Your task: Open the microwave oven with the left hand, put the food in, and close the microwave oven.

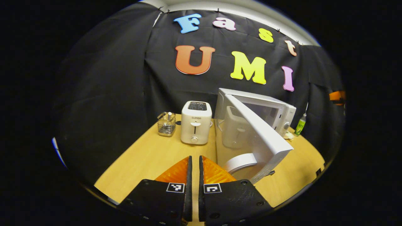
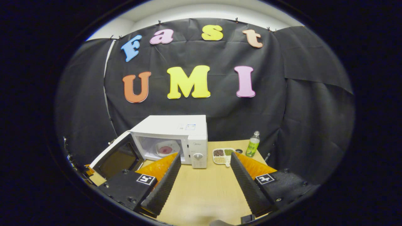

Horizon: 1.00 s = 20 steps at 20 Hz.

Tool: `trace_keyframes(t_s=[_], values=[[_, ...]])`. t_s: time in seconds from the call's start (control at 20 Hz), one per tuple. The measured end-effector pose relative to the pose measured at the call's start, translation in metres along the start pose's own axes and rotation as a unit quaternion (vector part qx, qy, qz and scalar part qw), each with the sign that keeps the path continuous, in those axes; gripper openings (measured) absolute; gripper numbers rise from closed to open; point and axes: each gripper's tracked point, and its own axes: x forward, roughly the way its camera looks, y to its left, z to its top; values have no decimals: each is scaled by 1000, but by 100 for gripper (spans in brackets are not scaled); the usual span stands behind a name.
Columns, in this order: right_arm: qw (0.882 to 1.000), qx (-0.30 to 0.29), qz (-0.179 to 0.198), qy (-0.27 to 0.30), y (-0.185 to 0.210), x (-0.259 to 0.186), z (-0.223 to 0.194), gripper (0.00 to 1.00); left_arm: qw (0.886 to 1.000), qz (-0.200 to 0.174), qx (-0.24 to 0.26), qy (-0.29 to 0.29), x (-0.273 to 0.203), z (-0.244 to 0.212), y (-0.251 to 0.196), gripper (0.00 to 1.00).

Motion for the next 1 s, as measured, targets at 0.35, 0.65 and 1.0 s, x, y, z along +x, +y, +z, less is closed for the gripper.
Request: trace_keyframes(t_s=[0.35,0.65,1.0], values=[[1000,4,-5,16,-5,-4,-3,100,998,21,47,-23,12,4,0,0],[1000,11,-4,19,-8,-4,-6,100,995,0,94,-24,15,4,-23,0],[999,15,-4,29,-19,-5,-11,100,990,-48,131,-34,7,2,-86,0]])
